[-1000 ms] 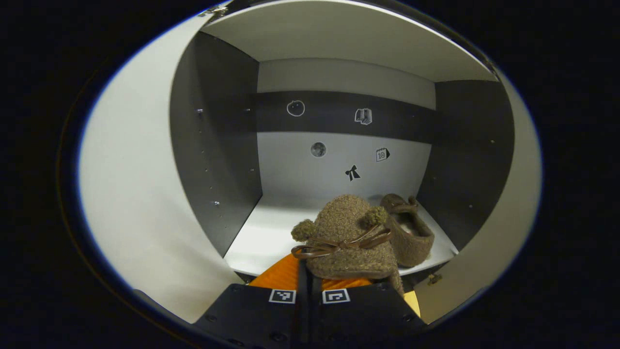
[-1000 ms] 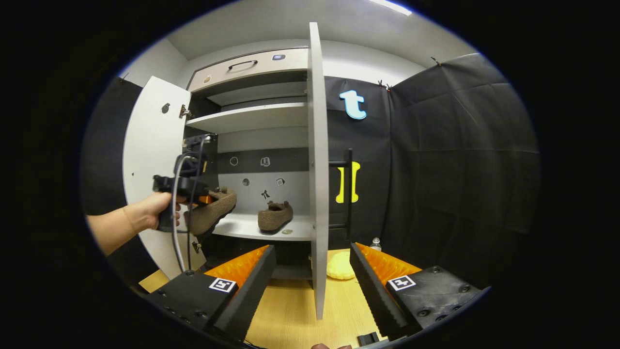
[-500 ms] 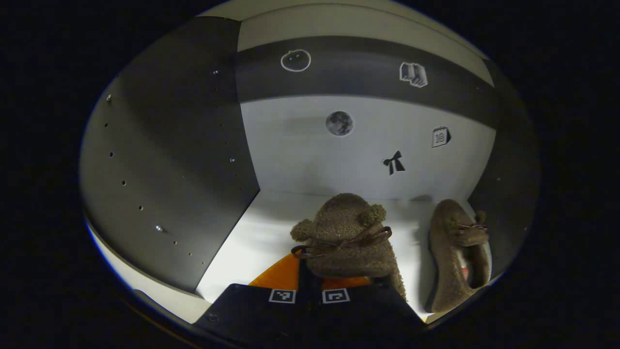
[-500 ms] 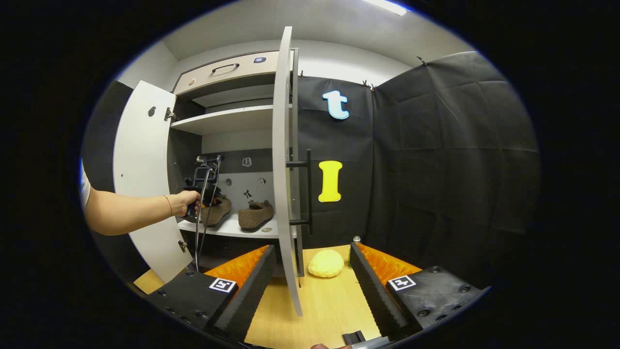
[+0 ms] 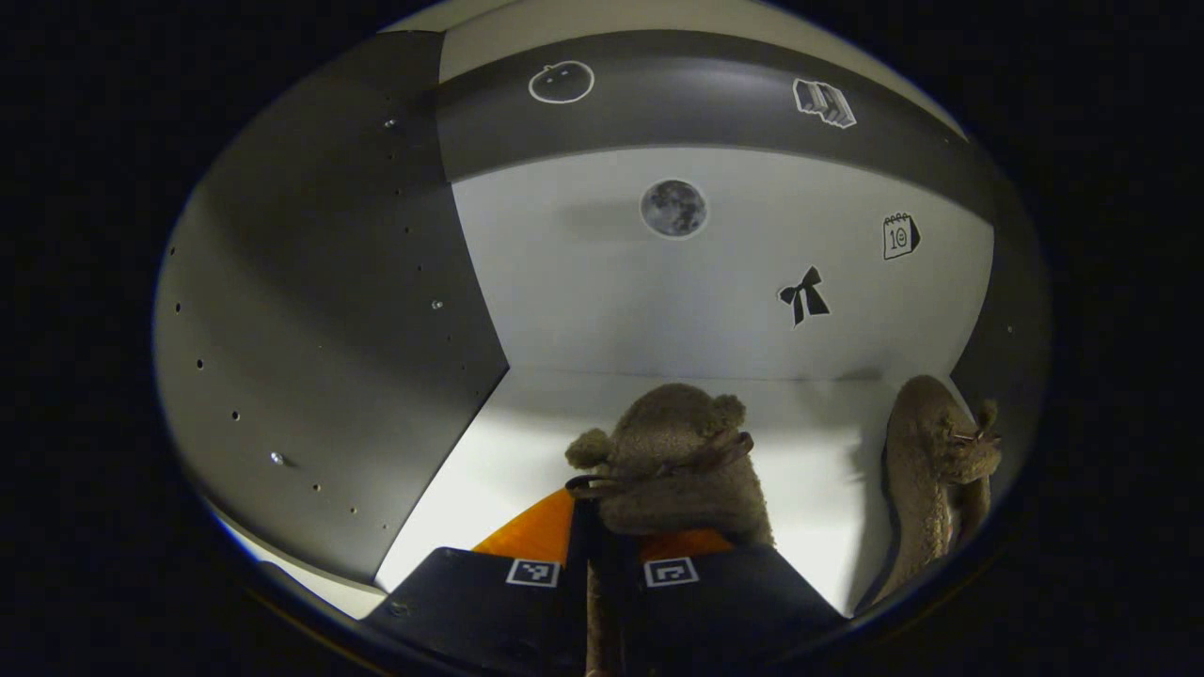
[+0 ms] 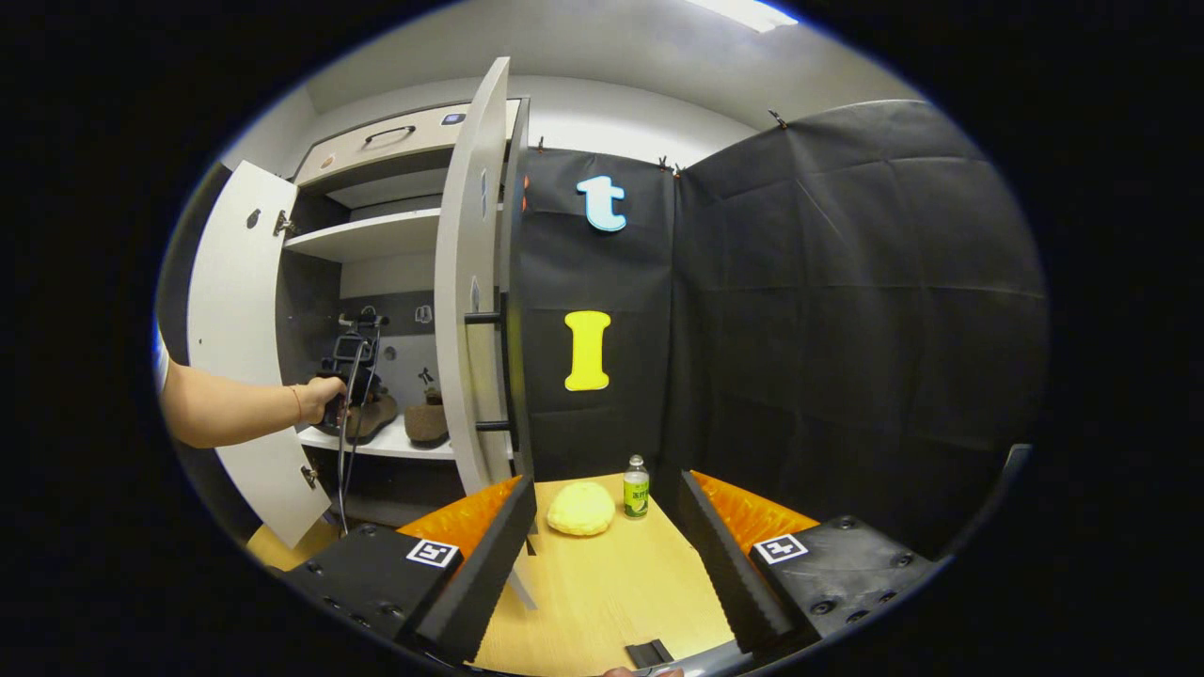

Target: Grab one shoe with the right hand and put it into the shoe cabinet, grab the other shoe with the left hand and put it into the shoe cabinet; then close the right door with the right hand and the left door with the left hand.

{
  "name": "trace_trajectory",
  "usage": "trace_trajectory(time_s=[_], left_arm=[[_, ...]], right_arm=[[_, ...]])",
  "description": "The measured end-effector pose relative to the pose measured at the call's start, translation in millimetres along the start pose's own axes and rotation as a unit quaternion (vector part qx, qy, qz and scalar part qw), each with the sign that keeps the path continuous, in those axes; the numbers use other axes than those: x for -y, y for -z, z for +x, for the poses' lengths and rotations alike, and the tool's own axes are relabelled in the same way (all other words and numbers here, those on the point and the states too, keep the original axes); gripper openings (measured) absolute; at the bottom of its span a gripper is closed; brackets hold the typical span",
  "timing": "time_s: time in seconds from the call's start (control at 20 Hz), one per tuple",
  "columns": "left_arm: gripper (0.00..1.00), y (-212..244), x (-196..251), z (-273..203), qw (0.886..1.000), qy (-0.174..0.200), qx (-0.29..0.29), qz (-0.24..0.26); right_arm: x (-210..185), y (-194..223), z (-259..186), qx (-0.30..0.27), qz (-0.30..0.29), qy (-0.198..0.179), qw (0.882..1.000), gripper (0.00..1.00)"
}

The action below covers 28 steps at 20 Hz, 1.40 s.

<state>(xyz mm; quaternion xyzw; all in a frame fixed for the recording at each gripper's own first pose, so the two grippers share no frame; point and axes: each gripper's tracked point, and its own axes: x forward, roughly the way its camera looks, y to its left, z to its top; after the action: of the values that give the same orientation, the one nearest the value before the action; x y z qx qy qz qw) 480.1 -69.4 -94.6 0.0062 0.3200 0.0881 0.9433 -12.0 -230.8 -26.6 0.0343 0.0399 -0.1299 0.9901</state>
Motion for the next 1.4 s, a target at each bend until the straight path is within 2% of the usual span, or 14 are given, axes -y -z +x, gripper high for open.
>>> trace_trajectory(time_s=[0.1,0.25,0.3,0.4,0.45,0.55,0.75,0.9,0.95,1.05,1.2,1.4], left_arm=[[0.23,-5.6,2.0,-6.4,1.000,0.007,0.007,0.018],[0.56,-9.3,-1.5,-18.4,1.000,0.010,0.014,0.024],[0.62,-7.4,-2.5,-24.9,1.000,0.014,0.015,0.021],[0.82,-8.0,-8.3,-37.9,0.999,0.012,0.028,0.022],[0.87,-7.7,-9.3,-45.8,0.999,0.016,0.036,0.023],[0.92,-4.4,-8.7,-66.6,0.998,0.025,0.047,0.024],[0.92,-9.2,-4.7,-128.6,0.992,0.053,0.111,0.021],[0.93,-17.6,2.0,-189.1,0.980,0.096,0.175,0.003],[0.94,-19.2,-0.2,-208.4,0.975,0.103,0.195,0.004],[0.95,-12.4,-9.9,-244.2,0.969,0.103,0.226,0.009],[0.95,7.4,-21.2,-290.2,0.960,0.103,0.261,0.002],[0.94,49.7,-31.4,-330.4,0.959,0.109,0.260,0.015]], right_arm=[[4.9,2.1,-2.1,-0.001,0.001,0.006,1.000,0.98],[8.6,0.8,-3.3,-0.001,0.006,0.011,1.000,0.98],[7.3,-0.5,-2.8,0.000,0.005,0.010,1.000,0.98],[9.5,-4.6,-0.9,0.008,-0.007,0.010,1.000,0.98],[10.2,-7.2,1.8,0.012,-0.013,0.009,1.000,0.98],[10.7,-13.1,6.3,0.017,-0.014,0.007,1.000,0.98],[15.5,-19.4,21.4,0.017,0.002,0.015,1.000,0.98],[28.4,-21.2,37.5,0.006,0.028,0.033,0.999,0.94],[33.8,-19.6,43.1,0.003,0.032,0.041,0.999,0.98],[44.3,-16.5,54.4,-0.004,0.039,0.054,0.998,0.98],[43.3,-13.9,72.6,-0.008,0.037,0.053,0.998,0.98],[27.4,-24.7,99.0,0.002,0.016,0.033,0.999,0.98]])
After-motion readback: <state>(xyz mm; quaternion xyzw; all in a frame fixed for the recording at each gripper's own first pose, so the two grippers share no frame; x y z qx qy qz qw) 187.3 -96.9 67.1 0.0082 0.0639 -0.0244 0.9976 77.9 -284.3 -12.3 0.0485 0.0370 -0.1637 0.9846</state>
